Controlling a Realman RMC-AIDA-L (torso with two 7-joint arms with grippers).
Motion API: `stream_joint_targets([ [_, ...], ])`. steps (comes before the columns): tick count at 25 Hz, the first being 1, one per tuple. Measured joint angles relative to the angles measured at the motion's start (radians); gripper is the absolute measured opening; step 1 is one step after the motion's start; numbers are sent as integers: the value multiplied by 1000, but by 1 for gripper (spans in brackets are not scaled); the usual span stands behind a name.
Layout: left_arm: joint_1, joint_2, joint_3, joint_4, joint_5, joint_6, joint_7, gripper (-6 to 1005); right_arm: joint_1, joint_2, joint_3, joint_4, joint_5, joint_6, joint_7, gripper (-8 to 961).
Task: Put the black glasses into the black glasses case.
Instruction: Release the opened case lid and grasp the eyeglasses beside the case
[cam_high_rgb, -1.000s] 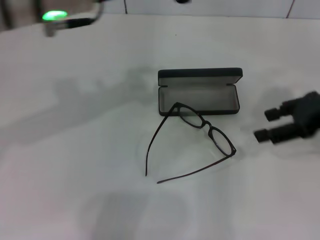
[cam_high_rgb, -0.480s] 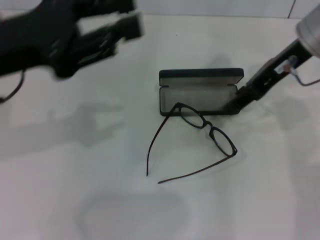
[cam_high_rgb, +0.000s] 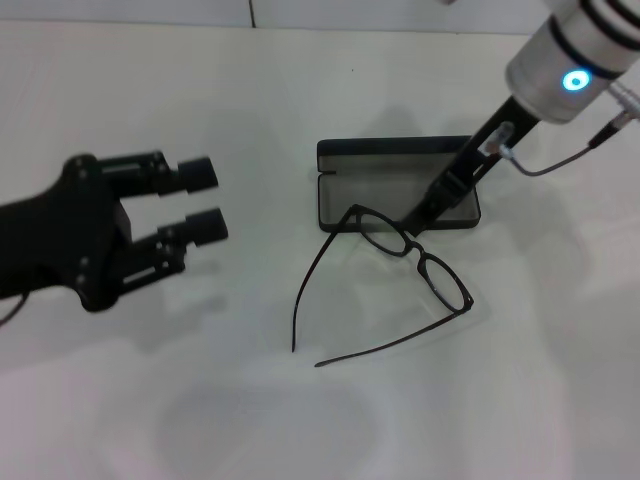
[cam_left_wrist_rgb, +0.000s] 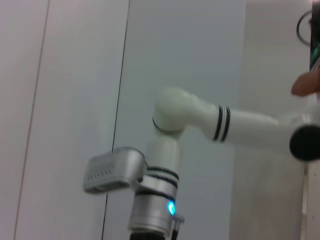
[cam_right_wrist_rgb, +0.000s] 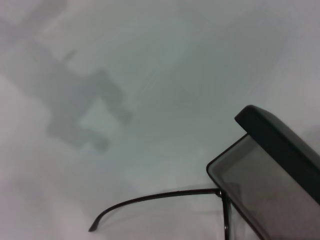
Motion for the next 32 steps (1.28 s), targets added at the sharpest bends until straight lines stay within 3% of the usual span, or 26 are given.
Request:
stream_joint_targets([
  [10, 25, -1, -4, -127, 42, 7, 121, 401, 57, 2, -68, 175, 61, 111, 5, 507],
  [15, 28, -15, -6, -134, 58, 5, 147, 394, 58, 2, -96, 208, 92, 130, 14, 491],
  [32, 15, -18, -7, -185, 80, 2, 188, 370, 41, 2, -229, 266, 222, 234, 17, 434],
])
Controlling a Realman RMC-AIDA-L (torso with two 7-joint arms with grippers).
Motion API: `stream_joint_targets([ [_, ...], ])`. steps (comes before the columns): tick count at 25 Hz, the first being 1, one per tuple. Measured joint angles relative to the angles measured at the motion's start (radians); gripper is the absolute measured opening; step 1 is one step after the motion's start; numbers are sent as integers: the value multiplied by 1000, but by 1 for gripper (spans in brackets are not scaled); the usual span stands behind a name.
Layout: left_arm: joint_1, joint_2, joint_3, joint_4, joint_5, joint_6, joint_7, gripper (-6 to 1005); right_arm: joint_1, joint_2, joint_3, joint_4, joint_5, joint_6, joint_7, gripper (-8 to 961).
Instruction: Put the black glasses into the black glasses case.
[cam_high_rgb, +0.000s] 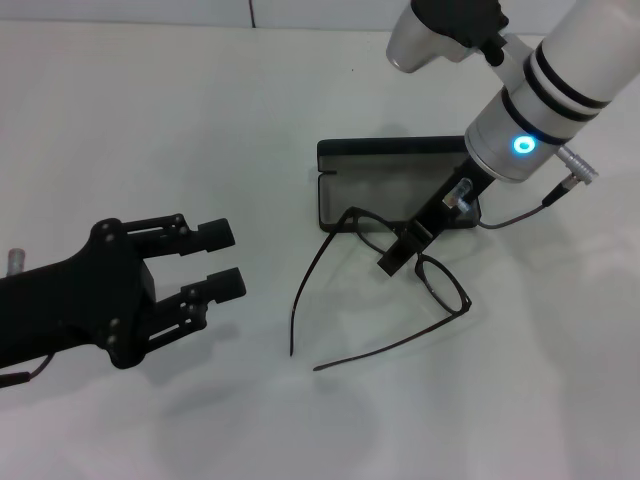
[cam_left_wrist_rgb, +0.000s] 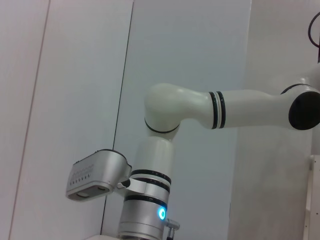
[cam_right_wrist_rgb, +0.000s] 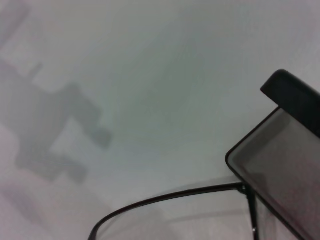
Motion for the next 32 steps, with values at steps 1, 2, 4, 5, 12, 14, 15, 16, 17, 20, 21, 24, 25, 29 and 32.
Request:
stream_joint_targets([
  [1, 0, 0, 0, 0, 1, 0, 0, 369, -1, 0, -4, 3, 4, 3, 0, 431],
  [2, -1, -1, 0, 0, 2, 0, 1, 368, -1, 0, -7, 7, 6, 5, 0, 427],
  [4, -1, -3, -1, 0, 2, 0, 6, 365, -1, 0, -18, 16, 10, 11, 0, 420],
  [5, -1, -3, -1, -3, 3, 0, 10, 363, -1, 0, -28, 22, 16, 17, 1, 417],
  [12, -13, -2, -1, -34, 3, -2, 27, 354, -3, 0, -63, 33, 37, 36, 0, 392],
  [14, -15, -2, -1, -35, 3, -6, 28, 351, -9, 0, -69, 28, 39, 36, 0, 385],
  [15, -16, -3, -1, -36, 3, -8, 28, 349, -12, 0, -70, 26, 41, 36, -1, 381],
  [16, -16, -3, -1, -36, 3, -8, 28, 348, -13, 0, -71, 26, 42, 36, -1, 342],
  [17, -16, -3, -1, -36, 3, -9, 28, 347, -15, 0, -71, 26, 43, 36, -2, 303],
  [20, -18, -3, -1, -42, 3, -10, 28, 343, -26, 0, -76, 12, 43, 38, -7, 244],
  [21, -19, -3, -1, -44, 3, -11, 29, 341, -33, 0, -81, 3, 43, 40, -8, 224],
  [24, -21, -2, -1, -47, 3, -11, 29, 337, -76, 0, -94, -65, 41, 51, -9, 173],
  [25, -21, -3, -1, -48, 3, -11, 30, 336, -90, 0, -95, -86, 39, 51, -9, 157],
  [29, -20, -3, -1, -48, -3, -11, 30, 330, -180, -1, -107, -238, 36, 19, -10, 110],
  [32, -19, -4, -2, -48, -17, -6, 23, 326, -253, -4, -107, -337, 35, -17, -10, 111],
])
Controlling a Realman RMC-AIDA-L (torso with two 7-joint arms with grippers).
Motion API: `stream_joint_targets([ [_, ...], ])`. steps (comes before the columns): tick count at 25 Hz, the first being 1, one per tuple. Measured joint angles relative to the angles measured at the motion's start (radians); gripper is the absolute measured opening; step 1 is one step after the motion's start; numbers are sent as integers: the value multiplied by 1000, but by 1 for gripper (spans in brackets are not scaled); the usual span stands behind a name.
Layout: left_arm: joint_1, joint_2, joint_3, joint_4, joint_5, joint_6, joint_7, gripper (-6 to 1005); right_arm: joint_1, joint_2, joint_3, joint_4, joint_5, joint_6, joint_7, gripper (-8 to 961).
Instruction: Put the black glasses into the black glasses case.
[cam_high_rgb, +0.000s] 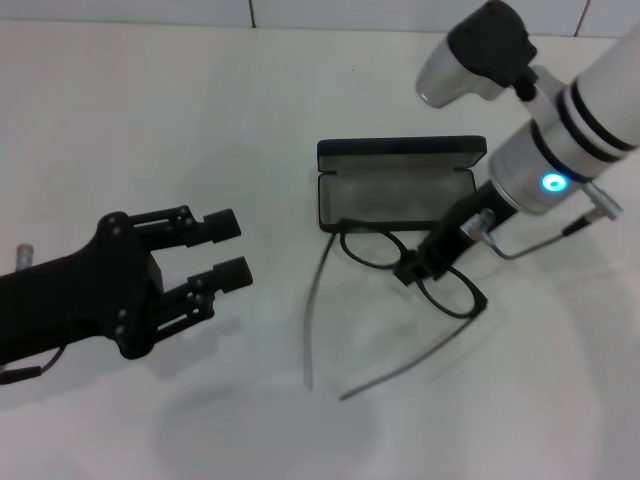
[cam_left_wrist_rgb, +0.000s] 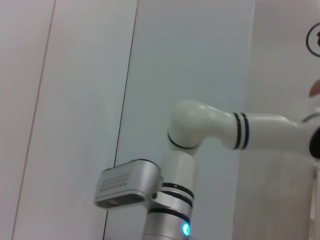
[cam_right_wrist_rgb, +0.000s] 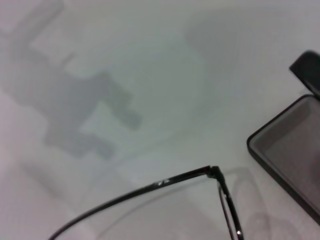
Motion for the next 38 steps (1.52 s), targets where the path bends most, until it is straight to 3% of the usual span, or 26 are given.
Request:
stream_joint_targets([
  [6, 3, -3, 0, 0, -61, 35, -9, 318, -225, -11, 26, -316, -1, -59, -19, 112],
  [11, -17, -22, 7, -1, -111, 81, -19, 311, -445, -5, 162, -555, 117, -125, -178, 113],
  [14, -53, -30, 18, -13, -130, 94, -25, 306, -537, -7, 241, -579, 324, -156, -340, 114],
  [15, -67, -30, 31, -24, -143, 96, -28, 305, -537, -7, 241, -579, 324, -156, -340, 114],
  [17, -90, -30, 65, -50, -180, 96, -31, 270, -580, -7, 291, -514, 500, -208, -538, 114],
  [24, -180, -31, 122, -79, -240, 97, -76, 218, -596, -4, 386, -348, 643, -294, -791, 116],
  [31, -220, -32, 246, -80, -327, 97, -71, 219, -538, -8, 401, -212, 709, -335, -914, 117],
  [38, -235, -36, 263, -80, -329, 93, -71, 97, -449, -9, 404, -101, 712, -327, -953, 119],
])
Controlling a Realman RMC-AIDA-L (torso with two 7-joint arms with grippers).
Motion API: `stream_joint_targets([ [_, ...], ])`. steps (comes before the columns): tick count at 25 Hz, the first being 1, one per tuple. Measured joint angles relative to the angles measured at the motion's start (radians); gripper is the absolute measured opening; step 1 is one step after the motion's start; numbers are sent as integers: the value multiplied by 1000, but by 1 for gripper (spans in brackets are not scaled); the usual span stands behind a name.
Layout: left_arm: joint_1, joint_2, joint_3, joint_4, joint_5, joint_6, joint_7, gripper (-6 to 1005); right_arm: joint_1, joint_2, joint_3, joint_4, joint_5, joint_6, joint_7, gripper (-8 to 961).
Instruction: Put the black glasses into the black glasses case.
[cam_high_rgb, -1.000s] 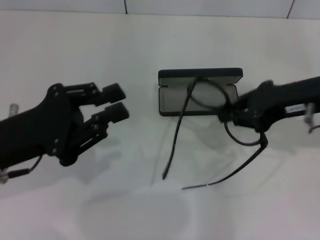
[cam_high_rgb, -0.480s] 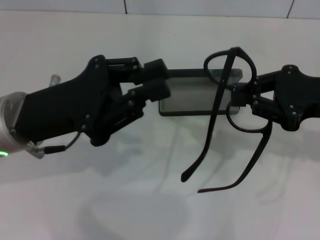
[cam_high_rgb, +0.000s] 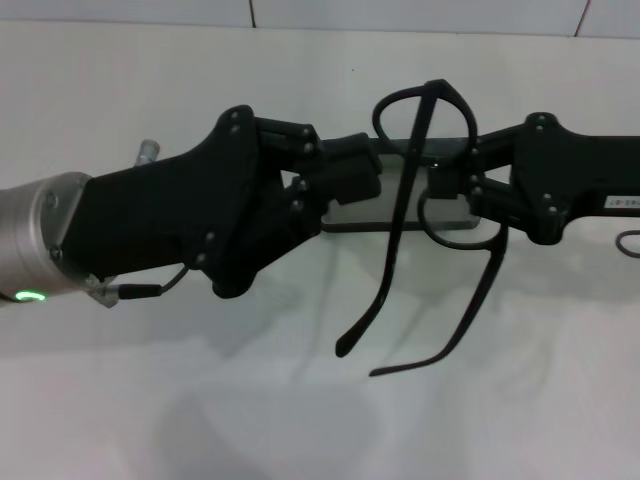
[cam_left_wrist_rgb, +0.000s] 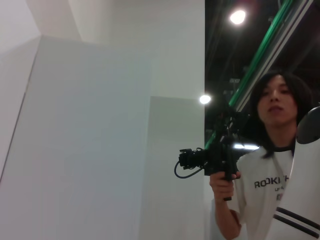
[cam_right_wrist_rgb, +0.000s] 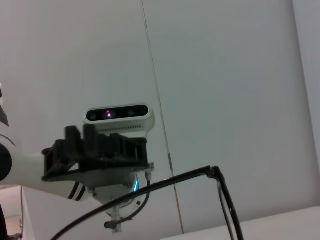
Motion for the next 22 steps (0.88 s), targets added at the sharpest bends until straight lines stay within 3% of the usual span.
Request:
stream_joint_targets([
  [9, -49, 2, 8, -86, 1, -22, 33, 72, 87, 8, 8, 109, 7, -6, -42, 121],
  [22, -65, 2, 8, -115, 11, -85, 48, 70, 96, 9, 0, 116, 57, -31, -56, 124],
])
